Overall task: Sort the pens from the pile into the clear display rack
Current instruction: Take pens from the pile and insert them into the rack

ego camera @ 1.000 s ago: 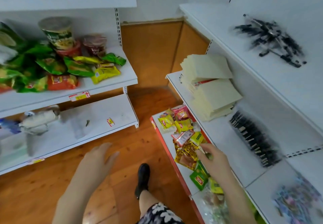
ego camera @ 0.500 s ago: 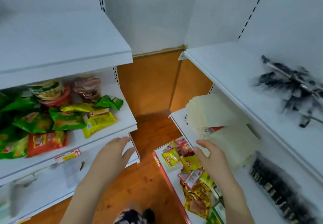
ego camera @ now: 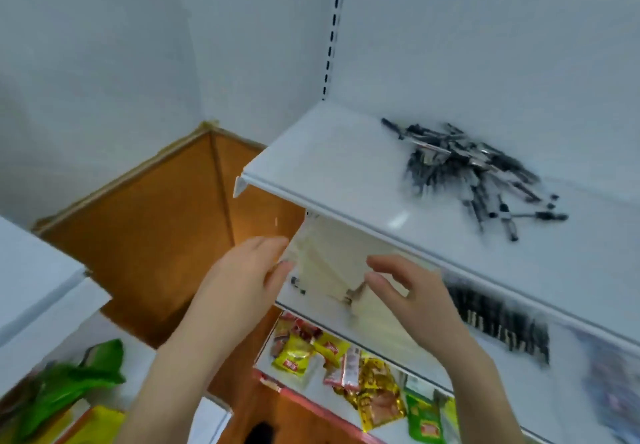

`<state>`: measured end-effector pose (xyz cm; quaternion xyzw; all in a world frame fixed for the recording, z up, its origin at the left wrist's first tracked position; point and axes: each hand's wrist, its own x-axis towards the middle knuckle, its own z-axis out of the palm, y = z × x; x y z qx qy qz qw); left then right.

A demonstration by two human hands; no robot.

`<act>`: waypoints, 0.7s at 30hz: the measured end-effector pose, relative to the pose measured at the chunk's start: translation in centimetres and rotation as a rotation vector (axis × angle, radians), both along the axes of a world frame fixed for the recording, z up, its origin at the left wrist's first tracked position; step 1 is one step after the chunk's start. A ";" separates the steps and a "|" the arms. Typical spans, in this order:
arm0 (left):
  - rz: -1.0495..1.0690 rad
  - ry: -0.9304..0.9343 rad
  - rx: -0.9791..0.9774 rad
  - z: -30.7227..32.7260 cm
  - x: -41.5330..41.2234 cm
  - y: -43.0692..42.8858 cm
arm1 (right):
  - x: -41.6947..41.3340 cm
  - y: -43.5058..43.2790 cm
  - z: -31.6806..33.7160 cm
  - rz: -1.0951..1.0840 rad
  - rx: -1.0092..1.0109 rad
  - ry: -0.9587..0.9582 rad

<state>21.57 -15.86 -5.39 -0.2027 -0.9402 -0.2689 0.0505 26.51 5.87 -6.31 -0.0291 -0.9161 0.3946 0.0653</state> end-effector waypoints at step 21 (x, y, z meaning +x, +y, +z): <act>-0.371 0.129 -0.172 6.0 -13.4 22.4 | -2.8 14.9 8.6 -0.437 0.386 -0.086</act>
